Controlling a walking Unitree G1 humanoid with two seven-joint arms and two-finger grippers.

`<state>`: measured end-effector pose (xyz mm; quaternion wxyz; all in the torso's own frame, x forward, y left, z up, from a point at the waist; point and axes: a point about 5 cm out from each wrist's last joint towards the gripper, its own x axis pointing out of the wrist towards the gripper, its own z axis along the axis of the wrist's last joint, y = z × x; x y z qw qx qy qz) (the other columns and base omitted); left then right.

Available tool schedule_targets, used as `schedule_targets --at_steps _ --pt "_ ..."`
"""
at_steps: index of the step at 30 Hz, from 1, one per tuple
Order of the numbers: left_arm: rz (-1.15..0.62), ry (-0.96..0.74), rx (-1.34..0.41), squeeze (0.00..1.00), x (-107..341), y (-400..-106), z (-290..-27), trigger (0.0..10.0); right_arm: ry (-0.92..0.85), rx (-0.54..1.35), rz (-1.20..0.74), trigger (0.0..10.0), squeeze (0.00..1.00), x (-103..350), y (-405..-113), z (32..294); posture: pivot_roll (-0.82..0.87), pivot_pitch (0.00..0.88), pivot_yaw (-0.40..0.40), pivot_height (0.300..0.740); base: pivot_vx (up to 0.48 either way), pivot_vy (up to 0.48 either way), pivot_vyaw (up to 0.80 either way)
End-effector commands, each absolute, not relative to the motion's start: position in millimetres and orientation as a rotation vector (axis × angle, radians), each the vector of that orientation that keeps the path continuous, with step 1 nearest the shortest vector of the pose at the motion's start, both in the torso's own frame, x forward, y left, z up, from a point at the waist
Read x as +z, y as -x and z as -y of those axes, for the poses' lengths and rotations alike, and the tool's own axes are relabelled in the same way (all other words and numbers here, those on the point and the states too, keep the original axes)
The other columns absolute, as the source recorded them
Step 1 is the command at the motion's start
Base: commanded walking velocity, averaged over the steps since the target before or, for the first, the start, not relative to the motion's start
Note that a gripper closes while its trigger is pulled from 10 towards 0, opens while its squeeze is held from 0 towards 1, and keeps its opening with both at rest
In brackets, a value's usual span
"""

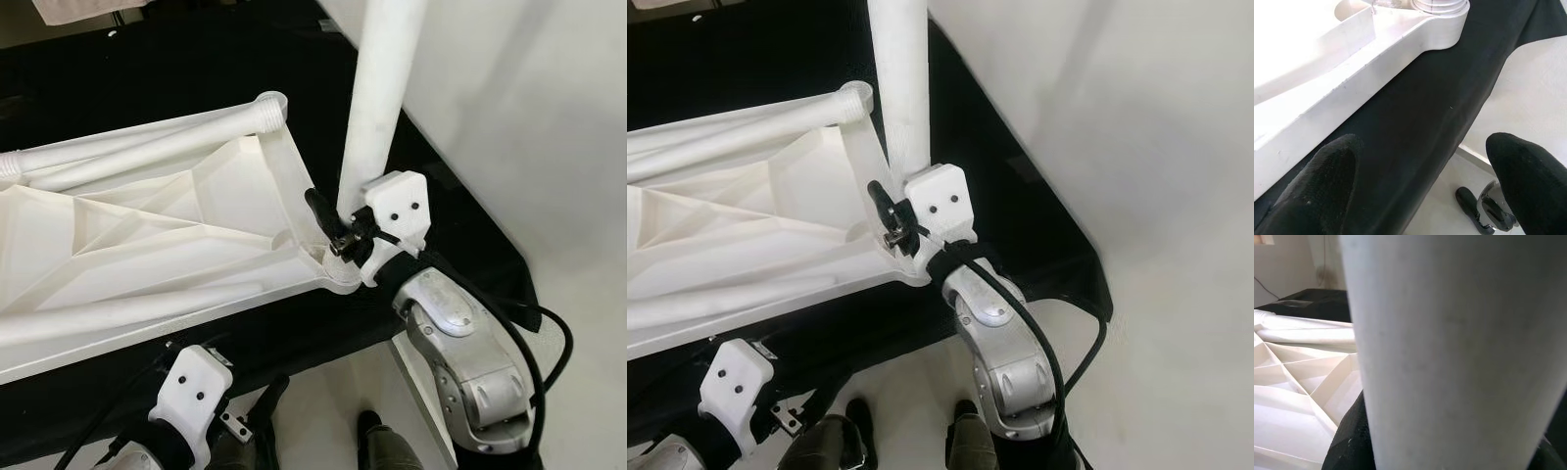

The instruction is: Building children table

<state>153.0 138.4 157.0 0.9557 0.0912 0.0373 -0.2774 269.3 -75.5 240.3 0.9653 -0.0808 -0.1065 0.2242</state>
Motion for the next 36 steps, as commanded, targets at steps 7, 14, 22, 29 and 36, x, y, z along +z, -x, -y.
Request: schedule_targets --at_steps 7,14,22,29,36 --pt "-0.094 -0.180 -0.556 0.00 151.3 -152.0 -138.5 10.0 0.205 0.394 -0.138 10.0 0.00 183.9 -272.6 81.8 -0.20 0.345 -0.037 0.740 0.000 0.000 0.00" --pt "-0.094 -0.174 -0.558 0.00 149.4 -150.8 -136.3 10.0 0.156 0.490 -0.097 10.0 1.00 196.0 -280.1 81.6 -0.20 0.322 -0.045 0.740 0.000 0.000 0.00" --pt "-0.091 -0.167 -0.555 0.00 149.0 -149.2 -133.3 10.0 0.043 0.700 0.018 10.0 1.00 228.0 -287.6 78.1 -0.21 0.312 -0.051 0.740 0.000 0.000 0.00" --pt "-0.086 -0.161 -0.555 0.00 149.9 -148.4 -130.0 10.0 0.157 1.075 0.112 10.0 0.00 254.9 -290.6 81.9 -0.20 0.309 -0.062 0.740 0.000 0.000 0.00" --pt "-0.080 -0.159 -0.553 0.00 151.2 -147.7 -127.8 10.0 0.245 1.298 0.133 10.0 0.00 273.0 -306.4 91.4 -0.20 0.314 -0.066 0.740 0.000 0.000 0.00"
